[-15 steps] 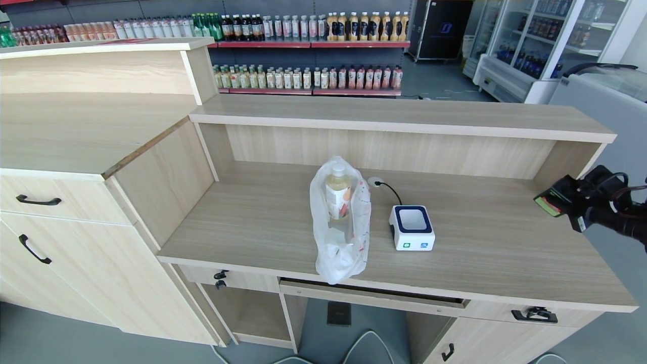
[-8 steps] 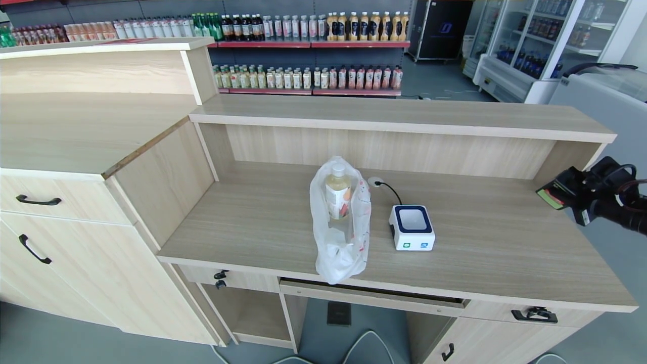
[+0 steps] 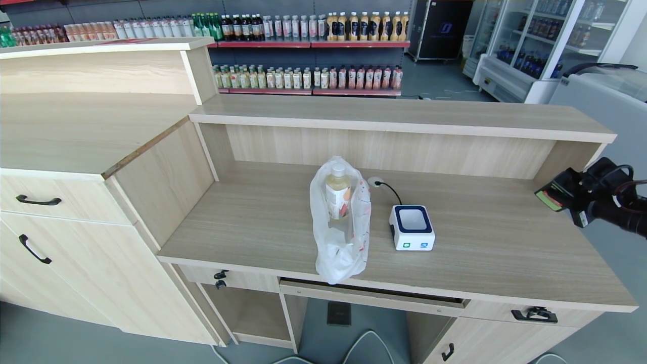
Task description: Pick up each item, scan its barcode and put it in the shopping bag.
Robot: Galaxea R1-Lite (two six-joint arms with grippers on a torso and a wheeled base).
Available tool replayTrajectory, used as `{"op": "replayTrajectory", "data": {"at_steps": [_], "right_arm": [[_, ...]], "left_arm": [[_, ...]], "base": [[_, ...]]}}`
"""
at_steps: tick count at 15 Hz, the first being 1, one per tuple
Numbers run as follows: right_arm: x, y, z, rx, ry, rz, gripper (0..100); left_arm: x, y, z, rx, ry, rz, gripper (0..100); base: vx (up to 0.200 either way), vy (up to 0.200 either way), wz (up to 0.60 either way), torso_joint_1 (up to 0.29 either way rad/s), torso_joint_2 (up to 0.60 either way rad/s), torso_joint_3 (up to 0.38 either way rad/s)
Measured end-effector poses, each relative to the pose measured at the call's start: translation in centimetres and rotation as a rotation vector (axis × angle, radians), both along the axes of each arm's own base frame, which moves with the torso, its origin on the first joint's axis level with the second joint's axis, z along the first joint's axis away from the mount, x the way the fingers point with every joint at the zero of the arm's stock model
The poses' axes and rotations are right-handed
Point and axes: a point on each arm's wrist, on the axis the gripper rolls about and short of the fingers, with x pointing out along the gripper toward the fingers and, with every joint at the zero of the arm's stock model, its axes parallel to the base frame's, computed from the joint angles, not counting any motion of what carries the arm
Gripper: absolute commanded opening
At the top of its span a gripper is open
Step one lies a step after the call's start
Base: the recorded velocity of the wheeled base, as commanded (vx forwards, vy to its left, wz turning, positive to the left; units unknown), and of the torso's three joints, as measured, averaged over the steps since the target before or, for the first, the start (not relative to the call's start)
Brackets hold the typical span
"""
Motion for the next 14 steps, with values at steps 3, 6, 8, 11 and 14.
{"op": "replayTrajectory", "data": {"at_steps": [3,6,8,11,14], "right_arm": [[0.05,0.13,0.02,0.0,-0.001,0.003,0],[0.18,0.39,0.1,-0.002,-0.003,0.012,0],[0.19,0.37,0.13,-0.002,-0.004,0.011,0],[0.21,0.4,0.14,-0.002,-0.004,0.011,0],[0.16,0.4,0.06,-0.001,-0.001,0.012,0]], "left_arm": [[0.0,0.0,0.0,0.0,0.0,0.0,100],[0.0,0.0,0.0,0.0,0.0,0.0,100],[0.0,0.0,0.0,0.0,0.0,0.0,100],[0.0,0.0,0.0,0.0,0.0,0.0,100],[0.0,0.0,0.0,0.0,0.0,0.0,100]], "base": [[0.0,0.0,0.0,0.0,0.0,0.0],[0.0,0.0,0.0,0.0,0.0,0.0],[0.0,0.0,0.0,0.0,0.0,0.0],[0.0,0.0,0.0,0.0,0.0,0.0],[0.0,0.0,0.0,0.0,0.0,0.0]]}}
